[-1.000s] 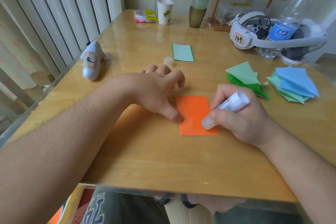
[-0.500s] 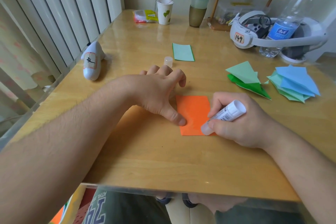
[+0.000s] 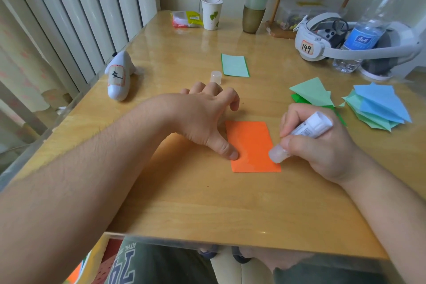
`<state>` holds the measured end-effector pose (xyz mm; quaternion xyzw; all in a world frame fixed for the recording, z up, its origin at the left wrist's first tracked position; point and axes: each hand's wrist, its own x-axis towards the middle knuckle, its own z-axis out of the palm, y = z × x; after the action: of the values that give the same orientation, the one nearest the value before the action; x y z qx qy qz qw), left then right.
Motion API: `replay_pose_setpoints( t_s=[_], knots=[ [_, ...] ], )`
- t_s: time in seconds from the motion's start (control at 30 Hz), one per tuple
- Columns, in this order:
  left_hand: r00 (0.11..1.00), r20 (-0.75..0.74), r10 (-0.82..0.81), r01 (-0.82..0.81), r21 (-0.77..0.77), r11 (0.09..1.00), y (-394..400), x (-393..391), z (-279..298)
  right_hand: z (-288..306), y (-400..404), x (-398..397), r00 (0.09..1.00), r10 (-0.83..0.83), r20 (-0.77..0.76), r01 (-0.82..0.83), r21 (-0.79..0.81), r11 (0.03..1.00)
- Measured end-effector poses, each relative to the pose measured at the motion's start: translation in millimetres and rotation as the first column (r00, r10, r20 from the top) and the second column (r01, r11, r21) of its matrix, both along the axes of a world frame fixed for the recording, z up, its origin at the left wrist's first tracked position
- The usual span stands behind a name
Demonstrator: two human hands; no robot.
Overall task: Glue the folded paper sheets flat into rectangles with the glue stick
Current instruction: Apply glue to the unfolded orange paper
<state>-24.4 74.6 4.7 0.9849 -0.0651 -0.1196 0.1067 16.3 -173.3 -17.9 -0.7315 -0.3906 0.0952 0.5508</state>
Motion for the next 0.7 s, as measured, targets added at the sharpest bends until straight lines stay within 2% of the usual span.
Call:
replay_pose_setpoints(
  t_s=[0.23, 0.43, 0.53, 0.63, 0.7],
  knots=[
    [1.000, 0.004, 0.002, -0.002, 0.007, 1.000, 0.0, -0.2, -0.9, -0.4, 7.7, -12.7, 0.999, 0.024, 0.023, -0.019, -0.185, 0.983],
    [1.000, -0.003, -0.001, 0.001, -0.002, 1.000, 0.9, -0.9, 0.2, 1.0, -2.9, -7.2, 0.999, 0.012, 0.045, -0.002, -0.221, 0.975],
    [1.000, -0.006, 0.002, -0.002, 0.000, 1.000, 1.1, -0.9, -0.1, 1.9, -7.5, -3.5, 0.998, 0.000, 0.056, 0.011, -0.189, 0.982],
    [1.000, -0.009, 0.001, -0.001, 0.001, 1.000, 1.3, 0.0, -0.4, -0.4, -9.3, 4.6, 0.999, -0.043, -0.002, 0.043, -0.039, 0.998],
    [1.000, -0.011, 0.000, 0.000, 0.002, 1.000, 1.6, 0.6, -0.8, -0.8, -8.0, 7.3, 0.999, -0.044, -0.015, 0.044, 0.005, 0.999]
  ],
)
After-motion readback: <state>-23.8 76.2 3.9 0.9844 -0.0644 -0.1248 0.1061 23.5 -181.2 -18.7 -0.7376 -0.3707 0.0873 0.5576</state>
